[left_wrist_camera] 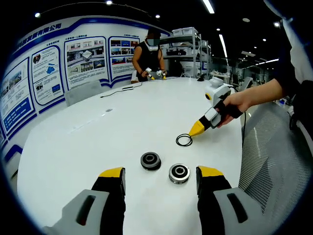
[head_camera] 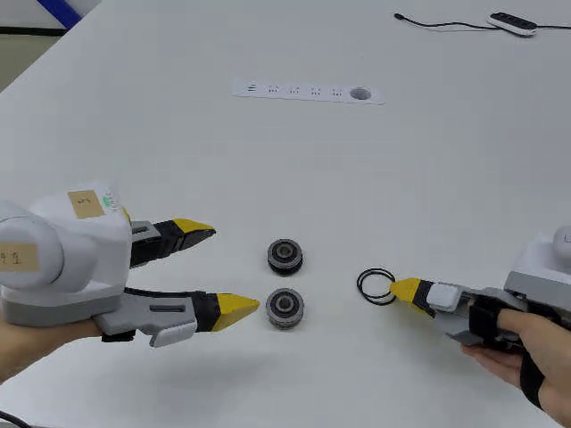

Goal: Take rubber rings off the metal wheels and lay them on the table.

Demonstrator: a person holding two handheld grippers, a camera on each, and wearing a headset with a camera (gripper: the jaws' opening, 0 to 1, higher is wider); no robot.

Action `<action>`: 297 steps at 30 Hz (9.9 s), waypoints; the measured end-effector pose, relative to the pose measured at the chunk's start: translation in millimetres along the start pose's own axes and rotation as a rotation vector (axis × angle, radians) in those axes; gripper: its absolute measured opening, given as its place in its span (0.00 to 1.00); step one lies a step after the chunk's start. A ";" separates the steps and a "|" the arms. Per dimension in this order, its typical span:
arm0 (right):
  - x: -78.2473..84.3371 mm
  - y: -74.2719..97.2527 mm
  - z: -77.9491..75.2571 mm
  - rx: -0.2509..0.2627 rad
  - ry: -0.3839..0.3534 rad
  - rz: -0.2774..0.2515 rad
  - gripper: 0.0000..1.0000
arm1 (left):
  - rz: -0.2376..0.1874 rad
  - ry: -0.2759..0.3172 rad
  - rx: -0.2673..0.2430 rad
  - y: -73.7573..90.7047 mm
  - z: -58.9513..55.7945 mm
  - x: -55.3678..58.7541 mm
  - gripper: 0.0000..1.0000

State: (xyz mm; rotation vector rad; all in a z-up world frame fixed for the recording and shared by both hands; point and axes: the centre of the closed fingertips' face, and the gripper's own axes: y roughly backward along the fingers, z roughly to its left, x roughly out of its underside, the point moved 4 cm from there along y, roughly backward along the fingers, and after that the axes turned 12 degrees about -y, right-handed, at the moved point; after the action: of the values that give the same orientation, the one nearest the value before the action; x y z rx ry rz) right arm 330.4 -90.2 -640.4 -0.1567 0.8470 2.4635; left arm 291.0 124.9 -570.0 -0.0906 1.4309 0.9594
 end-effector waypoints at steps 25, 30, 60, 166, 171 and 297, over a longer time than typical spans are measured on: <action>-9.7 1.8 47.6 -0.219 0.089 -0.024 0.36 | 0.001 -0.018 -0.009 -23.6 23.5 -6.9 0.55; -9.4 -6.1 60.9 -0.264 0.119 -0.002 0.45 | 0.004 -0.028 0.015 -38.5 27.3 -8.7 0.52; 1.0 -36.2 83.2 -0.366 0.170 0.116 0.58 | 0.059 -0.044 0.131 -91.3 31.5 7.4 0.28; 24.8 -77.4 97.1 -0.418 0.179 0.243 0.65 | 0.120 -0.164 0.233 -96.9 22.9 16.2 0.13; 25.2 -75.8 96.5 -0.419 0.174 0.244 0.64 | 0.122 -0.165 0.233 -96.8 22.8 16.1 0.13; 21.2 -83.2 78.3 -0.234 0.230 0.234 0.00 | 0.115 -0.190 0.256 -96.3 19.2 16.3 0.13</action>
State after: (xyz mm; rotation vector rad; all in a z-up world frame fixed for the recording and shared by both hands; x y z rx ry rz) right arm 359.7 21.6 -628.6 -0.4561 0.6993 2.8015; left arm 361.4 82.7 -626.3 0.2682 1.3812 0.8458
